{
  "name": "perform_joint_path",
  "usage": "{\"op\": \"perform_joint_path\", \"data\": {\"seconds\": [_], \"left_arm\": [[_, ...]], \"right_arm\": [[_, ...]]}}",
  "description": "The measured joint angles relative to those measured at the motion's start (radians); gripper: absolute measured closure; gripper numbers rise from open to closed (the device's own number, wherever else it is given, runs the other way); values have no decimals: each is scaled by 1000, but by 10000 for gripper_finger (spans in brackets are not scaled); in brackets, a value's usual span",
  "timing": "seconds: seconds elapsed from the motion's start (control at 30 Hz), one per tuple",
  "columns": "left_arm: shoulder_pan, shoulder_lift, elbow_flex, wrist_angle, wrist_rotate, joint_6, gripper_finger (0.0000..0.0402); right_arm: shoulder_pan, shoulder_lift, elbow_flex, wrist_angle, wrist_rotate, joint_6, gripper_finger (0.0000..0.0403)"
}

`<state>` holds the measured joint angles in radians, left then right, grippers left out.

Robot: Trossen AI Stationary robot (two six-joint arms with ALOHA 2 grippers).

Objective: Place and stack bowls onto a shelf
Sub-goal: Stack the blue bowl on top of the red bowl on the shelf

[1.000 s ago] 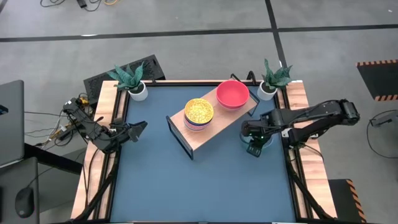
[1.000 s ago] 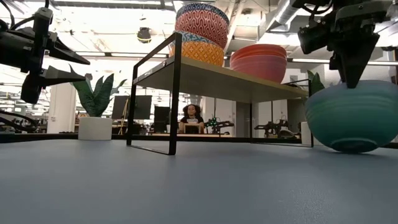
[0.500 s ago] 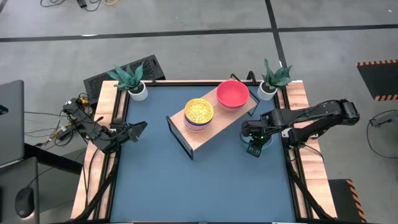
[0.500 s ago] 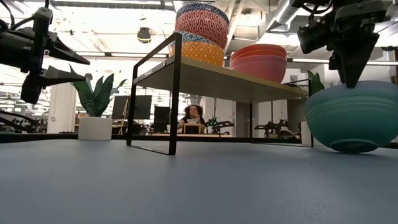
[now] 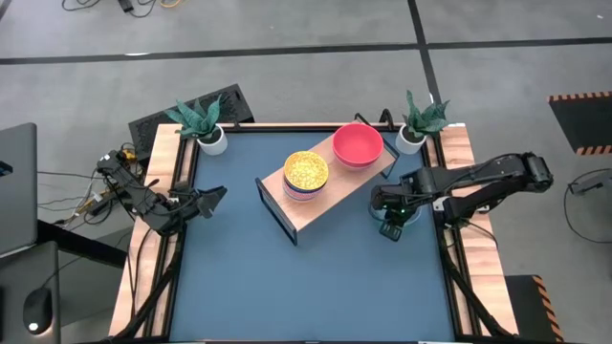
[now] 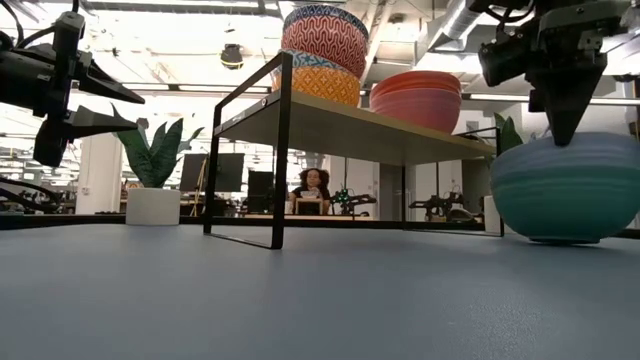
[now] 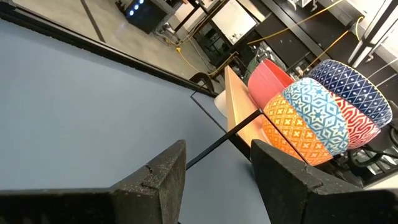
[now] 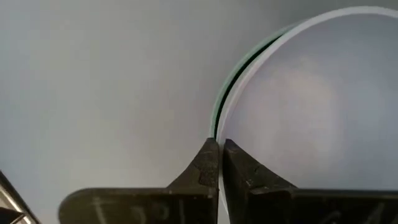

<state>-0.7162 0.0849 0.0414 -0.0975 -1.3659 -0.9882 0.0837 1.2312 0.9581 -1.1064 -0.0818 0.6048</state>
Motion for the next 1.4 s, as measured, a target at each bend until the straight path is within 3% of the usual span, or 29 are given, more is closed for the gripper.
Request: {"op": "perform_joint_path", "data": {"seconds": [0.27,0.53,0.63,0.83,1.0,1.23,1.4], "left_arm": [[0,0,0,0,0,0,236],[0,0,0,0,0,0,236],[0,0,0,0,-1,0,236],[0,0,0,0,0,0,236],[0,0,0,2,8,-1,236],[0,0,0,2,8,-1,236],[0,0,0,3,18,-2,236]], "right_arm": [[33,-2,117,-141,16,32,379],[81,-2,471,-336,-5,18,379],[87,-4,618,-349,31,-22,379],[65,10,853,-347,187,-166,379],[6,55,940,-338,330,-389,379],[-136,202,943,-300,315,-772,379],[-216,294,942,-314,254,-917,379]]}}
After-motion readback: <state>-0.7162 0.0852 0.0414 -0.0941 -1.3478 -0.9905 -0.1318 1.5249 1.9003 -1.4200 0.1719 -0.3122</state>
